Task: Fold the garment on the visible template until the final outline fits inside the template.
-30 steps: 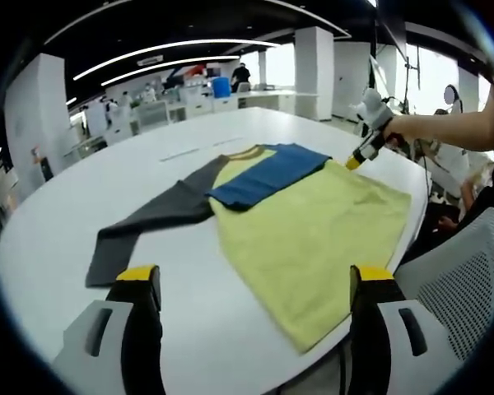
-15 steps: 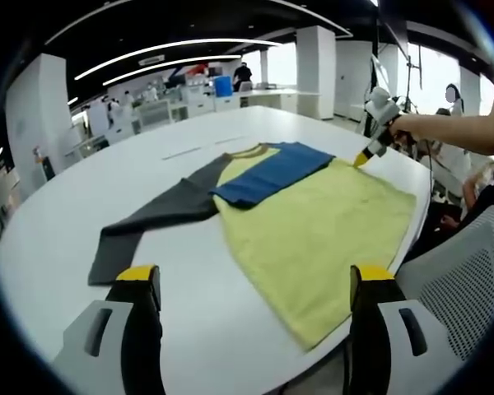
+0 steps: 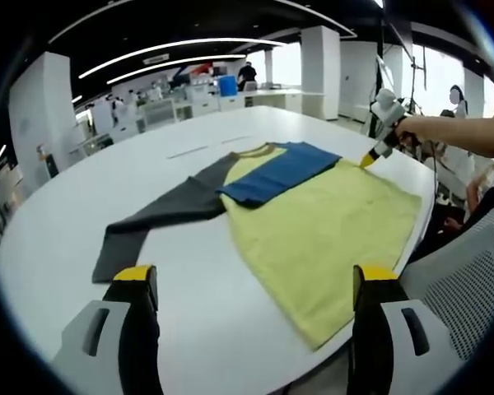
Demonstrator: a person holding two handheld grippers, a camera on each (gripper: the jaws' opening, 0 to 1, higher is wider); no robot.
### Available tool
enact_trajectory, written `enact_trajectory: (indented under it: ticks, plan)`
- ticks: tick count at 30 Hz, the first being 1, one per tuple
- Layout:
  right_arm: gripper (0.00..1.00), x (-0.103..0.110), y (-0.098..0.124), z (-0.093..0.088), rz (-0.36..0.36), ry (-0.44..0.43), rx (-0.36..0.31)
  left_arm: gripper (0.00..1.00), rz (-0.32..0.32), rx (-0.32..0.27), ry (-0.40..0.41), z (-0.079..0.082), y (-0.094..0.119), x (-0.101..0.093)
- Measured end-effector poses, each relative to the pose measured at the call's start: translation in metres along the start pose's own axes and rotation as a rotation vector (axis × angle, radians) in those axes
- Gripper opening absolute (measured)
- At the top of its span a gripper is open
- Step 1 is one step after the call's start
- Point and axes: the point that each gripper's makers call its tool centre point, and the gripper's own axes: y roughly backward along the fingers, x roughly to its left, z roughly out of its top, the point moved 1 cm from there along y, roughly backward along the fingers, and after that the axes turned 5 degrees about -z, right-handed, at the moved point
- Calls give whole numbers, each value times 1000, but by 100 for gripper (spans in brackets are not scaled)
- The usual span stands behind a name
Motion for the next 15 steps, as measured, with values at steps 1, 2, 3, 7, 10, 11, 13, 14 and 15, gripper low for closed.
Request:
enact_trajectory:
  ticks: [1,2,3,7,10,11,13,14,15]
  plan:
    - [0,0,0,0,0,3,-1,96,2,1,1,0,0,0]
    - [0,-1,0,0,1,18,-3,96,4,0,1,0,1,1]
    - [0,-1,1,1,6,28,-7,96,5,0,3,-1,1,2]
    - [3,4,4,5,60,37,-44,97,16,-5,22,-1,3,8]
    - [26,9,8,13,95,26,-99,97,21,-15,37,1,3,12]
    - [34,13,11,18,119,40,-131,97,22,-17,38,2,4,13]
    - [42,17,16,22,139,53,-163,98,27,-19,37,5,5,16]
    - [47,19,19,24,149,67,-178,98,31,-20,38,6,5,18]
    - [51,21,21,26,153,76,-193,99,32,-19,40,6,5,20]
